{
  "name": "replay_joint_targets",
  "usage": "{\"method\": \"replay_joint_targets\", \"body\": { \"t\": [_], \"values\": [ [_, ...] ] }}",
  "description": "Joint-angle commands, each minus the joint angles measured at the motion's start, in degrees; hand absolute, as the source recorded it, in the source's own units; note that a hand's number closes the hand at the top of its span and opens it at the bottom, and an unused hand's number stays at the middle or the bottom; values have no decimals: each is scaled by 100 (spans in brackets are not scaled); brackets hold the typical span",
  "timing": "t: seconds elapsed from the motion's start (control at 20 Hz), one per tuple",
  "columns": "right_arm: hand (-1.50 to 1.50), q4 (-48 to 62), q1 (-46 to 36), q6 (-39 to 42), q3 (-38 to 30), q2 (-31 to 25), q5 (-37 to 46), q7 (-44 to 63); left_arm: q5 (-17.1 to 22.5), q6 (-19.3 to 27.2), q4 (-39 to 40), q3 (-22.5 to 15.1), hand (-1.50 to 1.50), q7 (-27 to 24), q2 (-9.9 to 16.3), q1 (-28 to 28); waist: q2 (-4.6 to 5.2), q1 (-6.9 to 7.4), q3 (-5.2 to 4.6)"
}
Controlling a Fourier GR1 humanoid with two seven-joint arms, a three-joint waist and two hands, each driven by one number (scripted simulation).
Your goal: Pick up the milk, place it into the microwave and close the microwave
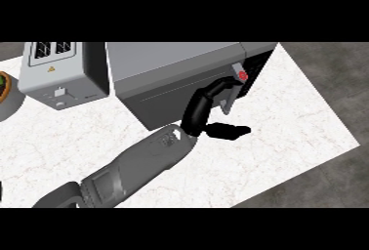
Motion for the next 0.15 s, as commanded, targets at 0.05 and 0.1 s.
{"method": "replay_joint_targets", "body": {
  "t": [0.05, 0.1],
  "values": [
    [-150, -66, 45, -5, -25, -38, -43, 40, 37, 378, 1050, 126, -150, 705, 279, -378, 78, 87, 17],
    [-150, -56, 41, -26, -74, -55, -57, 36, 35, 418, 1091, 114, -150, 743, 246, -396, 62, 128, 13]
  ]
}}
